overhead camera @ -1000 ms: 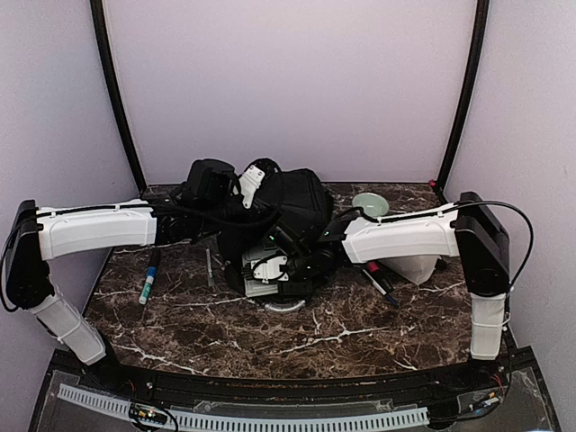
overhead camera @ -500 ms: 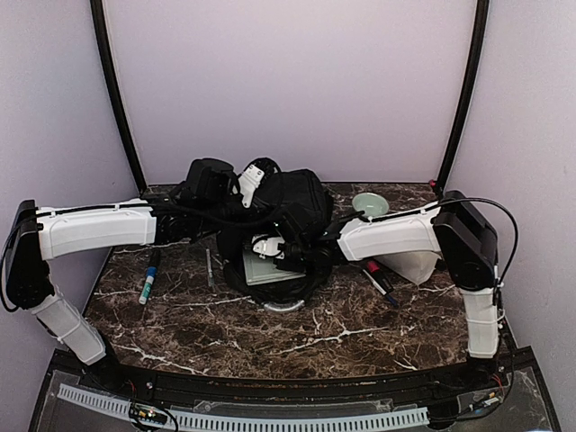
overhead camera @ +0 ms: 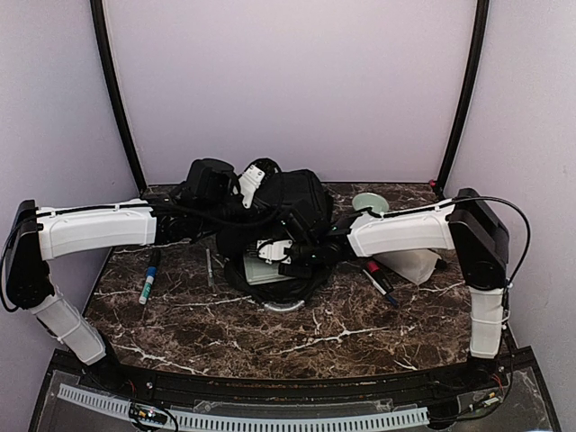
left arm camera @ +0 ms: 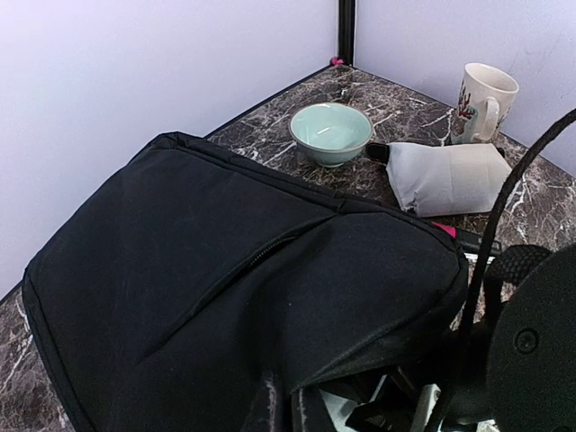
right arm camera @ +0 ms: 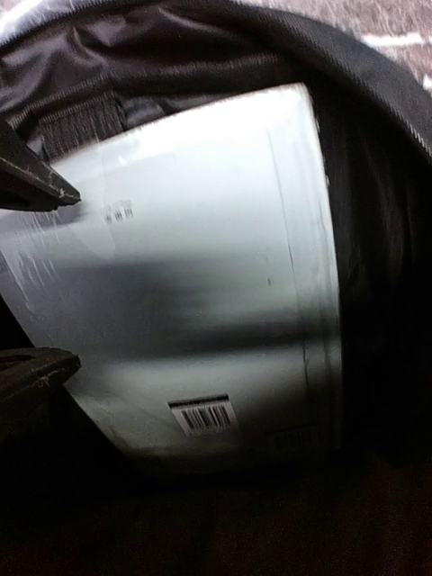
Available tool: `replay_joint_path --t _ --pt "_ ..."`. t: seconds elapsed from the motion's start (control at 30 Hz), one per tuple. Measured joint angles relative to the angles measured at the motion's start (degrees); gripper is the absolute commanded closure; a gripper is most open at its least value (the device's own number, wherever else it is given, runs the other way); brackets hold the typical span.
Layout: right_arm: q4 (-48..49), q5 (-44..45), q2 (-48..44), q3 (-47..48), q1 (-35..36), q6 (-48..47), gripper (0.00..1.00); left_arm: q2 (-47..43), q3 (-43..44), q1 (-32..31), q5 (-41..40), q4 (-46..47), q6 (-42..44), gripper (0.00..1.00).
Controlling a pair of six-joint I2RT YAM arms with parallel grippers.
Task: Pack the student bag
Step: Adjust the book in the largest pocket of the bag.
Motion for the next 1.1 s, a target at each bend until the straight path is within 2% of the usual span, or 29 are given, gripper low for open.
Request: replay_joint_path --t 0.13,0.57,0.77,1.1 --pt "-1.2 -2.2 -0.3 -0.7 0.2 0.0 0.41 0.0 0.0 -0.1 0.0 0.0 0.0 1.0" --pt "-0.2 -1.8 3.9 1.9 1.1 0.0 0.42 0.0 0.0 -0.3 0.0 0.0 0.3 1.0" --pt "2.1 2.2 5.8 2.9 1.3 0.7 0.47 0.0 0.0 -0.5 0.0 -0.1 0.4 1.0" --pt "9.2 9.8 10.5 6.7 -0.6 1.2 0.48 0.0 0.0 -0.6 -0.1 0.0 0.6 1.0"
